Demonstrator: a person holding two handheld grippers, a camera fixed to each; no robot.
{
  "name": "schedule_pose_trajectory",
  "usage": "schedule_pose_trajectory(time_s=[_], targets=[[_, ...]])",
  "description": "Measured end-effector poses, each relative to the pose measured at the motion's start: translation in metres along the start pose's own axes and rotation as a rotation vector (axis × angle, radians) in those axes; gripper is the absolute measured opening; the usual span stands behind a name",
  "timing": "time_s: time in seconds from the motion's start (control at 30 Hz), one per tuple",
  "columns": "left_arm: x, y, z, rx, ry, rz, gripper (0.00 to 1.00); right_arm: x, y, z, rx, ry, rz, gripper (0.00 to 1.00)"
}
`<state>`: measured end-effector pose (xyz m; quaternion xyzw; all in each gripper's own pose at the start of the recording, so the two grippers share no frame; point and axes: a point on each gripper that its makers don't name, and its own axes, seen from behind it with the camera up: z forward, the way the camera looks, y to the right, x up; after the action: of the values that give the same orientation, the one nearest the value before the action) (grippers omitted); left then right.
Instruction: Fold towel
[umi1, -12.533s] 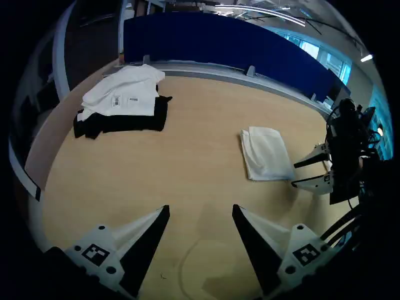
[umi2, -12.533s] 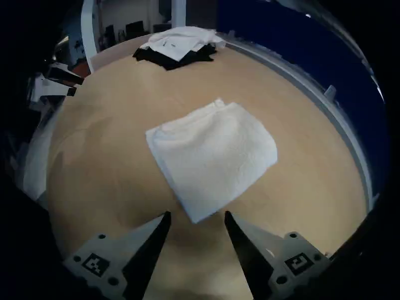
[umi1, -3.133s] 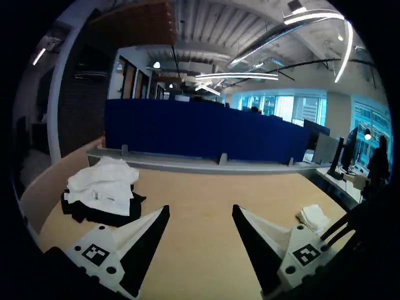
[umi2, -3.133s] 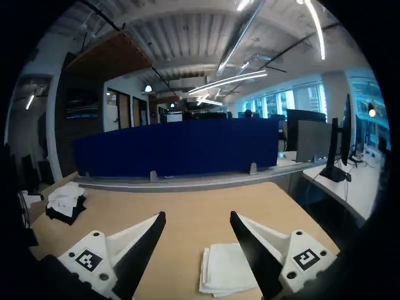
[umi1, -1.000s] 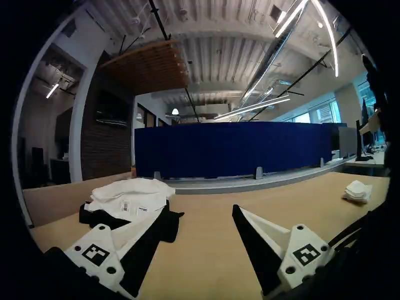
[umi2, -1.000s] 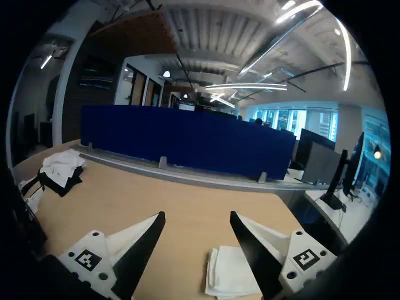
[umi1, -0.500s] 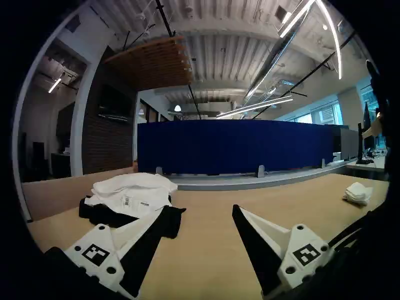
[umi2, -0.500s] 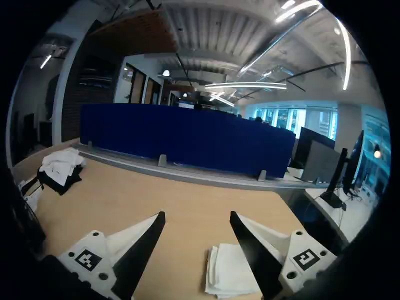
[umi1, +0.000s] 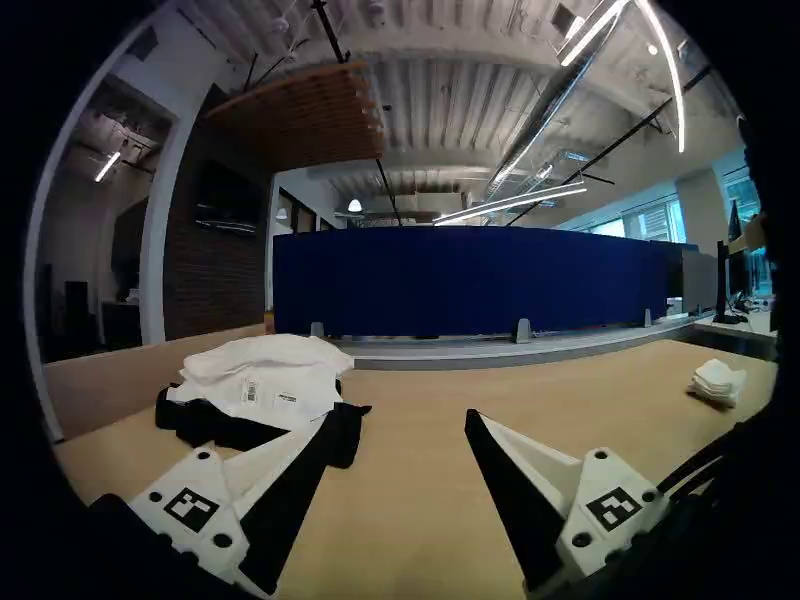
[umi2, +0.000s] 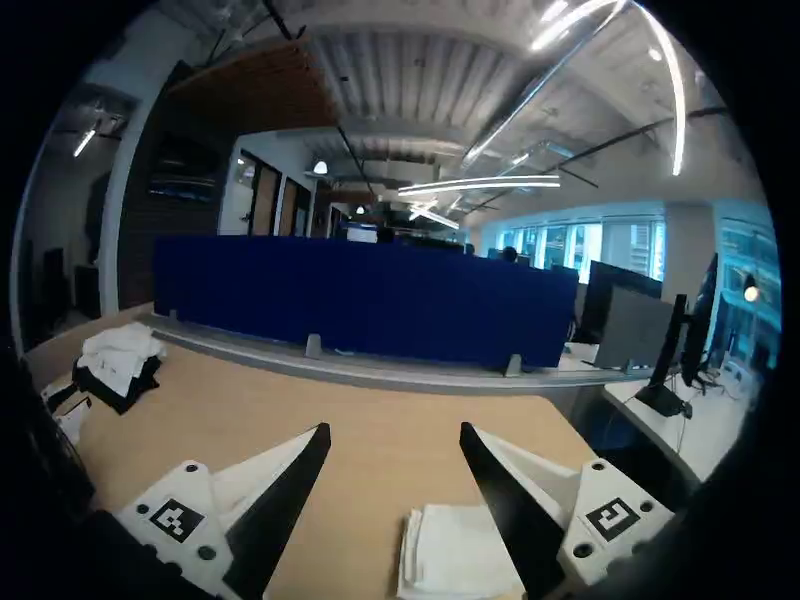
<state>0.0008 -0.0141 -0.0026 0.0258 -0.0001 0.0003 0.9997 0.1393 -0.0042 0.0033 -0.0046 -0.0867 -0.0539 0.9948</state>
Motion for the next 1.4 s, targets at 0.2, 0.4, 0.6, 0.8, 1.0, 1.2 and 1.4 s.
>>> schedule_pose_trajectory(time_s=[0.2, 0.4, 0.6, 0.8, 1.0, 1.2, 1.4], targets=[[0.0, 0.0, 0.0, 0.0, 0.0, 0.0, 0.94, 0.013, 0.023, -0.002, -0.015, 0.064, 0.034, 1.0], [0.0, 0.0, 0.0, 0.0, 0.0, 0.0, 0.94, 0.01, 0.036, 0.0, -0.02, 0.114, 0.098, 1.0], [0.0, 0.0, 0.0, 0.0, 0.0, 0.0, 0.94, -0.021, 0.037, 0.004, -0.013, 0.112, 0.167, 1.0], [0.0, -0.001, -0.001, 0.0, 0.0, 0.0, 0.95, -0.054, 0.039, 0.008, -0.013, 0.119, 0.189, 1.0], [0.0, -0.001, -0.001, 0.0, 0.0, 0.0, 0.95, -0.076, 0.038, 0.011, -0.018, 0.132, 0.203, 1.0], [0.001, 0.0, -0.001, 0.0, 0.0, -0.001, 0.95, -0.092, 0.034, 0.015, -0.02, 0.148, 0.222, 1.0], [0.0, 0.0, -0.001, 0.0, 0.0, -0.001, 0.95, -0.105, 0.027, 0.017, -0.021, 0.156, 0.224, 1.0]])
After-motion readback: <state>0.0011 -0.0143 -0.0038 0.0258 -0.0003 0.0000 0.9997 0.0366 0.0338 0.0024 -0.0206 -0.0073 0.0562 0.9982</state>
